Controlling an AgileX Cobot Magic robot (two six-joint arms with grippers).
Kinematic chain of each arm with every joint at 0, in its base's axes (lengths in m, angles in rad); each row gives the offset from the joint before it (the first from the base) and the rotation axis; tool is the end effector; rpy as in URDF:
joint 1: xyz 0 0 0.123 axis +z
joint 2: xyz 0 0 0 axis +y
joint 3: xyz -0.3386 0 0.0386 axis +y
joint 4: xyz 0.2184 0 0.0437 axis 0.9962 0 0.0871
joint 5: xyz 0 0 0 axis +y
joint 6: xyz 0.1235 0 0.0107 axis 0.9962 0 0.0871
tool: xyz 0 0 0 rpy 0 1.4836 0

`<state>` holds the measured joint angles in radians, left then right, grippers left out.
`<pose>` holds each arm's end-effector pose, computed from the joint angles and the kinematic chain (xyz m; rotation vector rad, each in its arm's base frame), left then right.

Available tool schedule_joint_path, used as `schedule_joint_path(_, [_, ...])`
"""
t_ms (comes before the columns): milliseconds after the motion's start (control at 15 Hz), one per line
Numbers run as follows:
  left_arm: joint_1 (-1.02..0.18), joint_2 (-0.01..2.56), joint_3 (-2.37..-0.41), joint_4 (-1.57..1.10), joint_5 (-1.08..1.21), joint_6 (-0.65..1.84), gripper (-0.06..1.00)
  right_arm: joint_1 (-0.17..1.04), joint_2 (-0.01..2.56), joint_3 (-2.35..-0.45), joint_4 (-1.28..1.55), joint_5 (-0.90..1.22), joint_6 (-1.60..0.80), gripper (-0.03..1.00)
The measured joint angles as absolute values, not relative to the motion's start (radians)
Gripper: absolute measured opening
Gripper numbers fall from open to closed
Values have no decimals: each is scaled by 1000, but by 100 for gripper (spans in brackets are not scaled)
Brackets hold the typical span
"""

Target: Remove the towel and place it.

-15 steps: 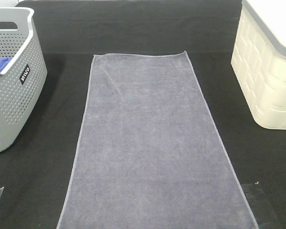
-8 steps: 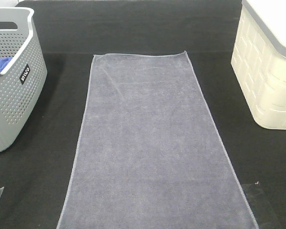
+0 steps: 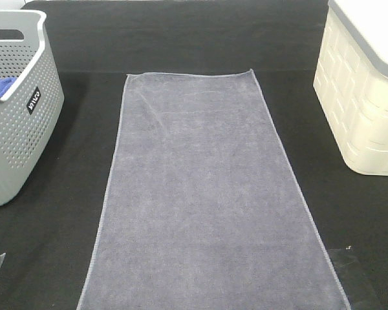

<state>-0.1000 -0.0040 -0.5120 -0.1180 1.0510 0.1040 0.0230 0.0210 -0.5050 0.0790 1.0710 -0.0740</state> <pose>-0.0600 -0.0067 0.2529 0.2111 2.0047 -0.1380 -0.0563 0.0073 0.2498 -0.1037 2.0660 0.0637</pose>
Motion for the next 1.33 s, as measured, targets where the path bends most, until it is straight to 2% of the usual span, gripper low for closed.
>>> schedule_joint_path(1333, [-91, -4, -512, -118, 1051, 104, 68, 22, -6, -505, 80, 1071, -74, 87])
